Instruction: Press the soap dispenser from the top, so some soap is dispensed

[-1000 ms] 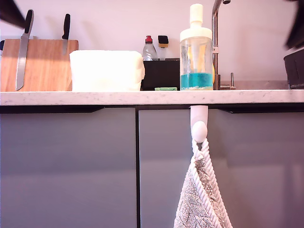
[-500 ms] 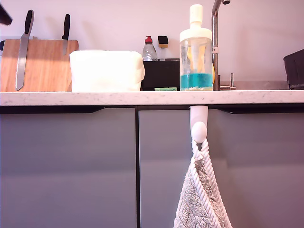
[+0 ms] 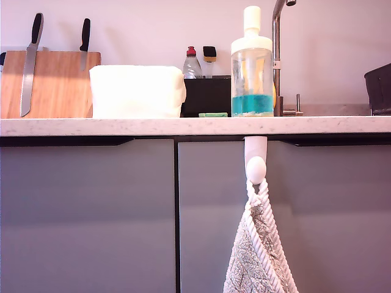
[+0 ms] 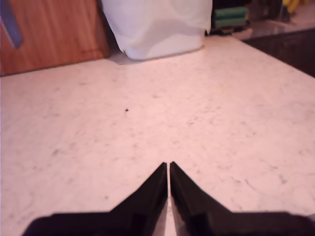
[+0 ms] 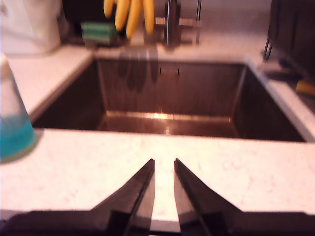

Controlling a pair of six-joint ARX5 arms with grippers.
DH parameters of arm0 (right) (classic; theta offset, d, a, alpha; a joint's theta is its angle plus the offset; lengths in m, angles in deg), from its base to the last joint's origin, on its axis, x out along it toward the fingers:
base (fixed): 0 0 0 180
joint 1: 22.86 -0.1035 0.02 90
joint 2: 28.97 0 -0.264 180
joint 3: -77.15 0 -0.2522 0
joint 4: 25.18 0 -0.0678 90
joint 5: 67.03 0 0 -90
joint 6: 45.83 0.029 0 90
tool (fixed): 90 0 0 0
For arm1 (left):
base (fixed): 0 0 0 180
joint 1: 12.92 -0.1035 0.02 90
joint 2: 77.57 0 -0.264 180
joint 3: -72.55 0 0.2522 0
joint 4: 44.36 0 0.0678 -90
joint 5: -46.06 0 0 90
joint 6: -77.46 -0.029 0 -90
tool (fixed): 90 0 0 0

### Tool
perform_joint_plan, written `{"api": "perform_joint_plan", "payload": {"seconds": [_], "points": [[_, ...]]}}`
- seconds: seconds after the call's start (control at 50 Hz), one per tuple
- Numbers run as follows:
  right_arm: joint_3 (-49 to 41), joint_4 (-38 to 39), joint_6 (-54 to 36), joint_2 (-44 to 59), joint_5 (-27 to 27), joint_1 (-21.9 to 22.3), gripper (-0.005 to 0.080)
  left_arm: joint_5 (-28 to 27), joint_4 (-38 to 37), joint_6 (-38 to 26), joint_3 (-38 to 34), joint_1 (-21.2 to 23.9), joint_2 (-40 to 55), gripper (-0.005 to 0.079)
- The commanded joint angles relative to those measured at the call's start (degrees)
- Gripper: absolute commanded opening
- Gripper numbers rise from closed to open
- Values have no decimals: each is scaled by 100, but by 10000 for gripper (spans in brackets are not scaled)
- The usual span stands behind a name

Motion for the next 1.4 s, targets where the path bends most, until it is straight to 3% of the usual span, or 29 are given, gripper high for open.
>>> {"api": "perform_joint_plan", "payload": {"seconds": [0.0, 0.42, 0.84, 1.06, 1.38], "points": [[-162, 94, 72, -164, 28, 4, 95, 55, 122, 122, -260, -26, -260, -23], [-1119, 542, 409, -1172, 11, -20, 95, 380, 186, 369, -1405, -26, -1759, -23], [-1749, -153, 470, -2015, 4, -70, 95, 570, -680, 372, -1982, -24, -2914, -23], [-1768, -505, 621, -2015, 37, -68, 95, 564, -1038, 442, -1989, -22, -2903, -23], [-1768, -1652, 623, -2015, 37, -68, 95, 564, -1755, 514, -1989, -22, -2903, -23]]}}
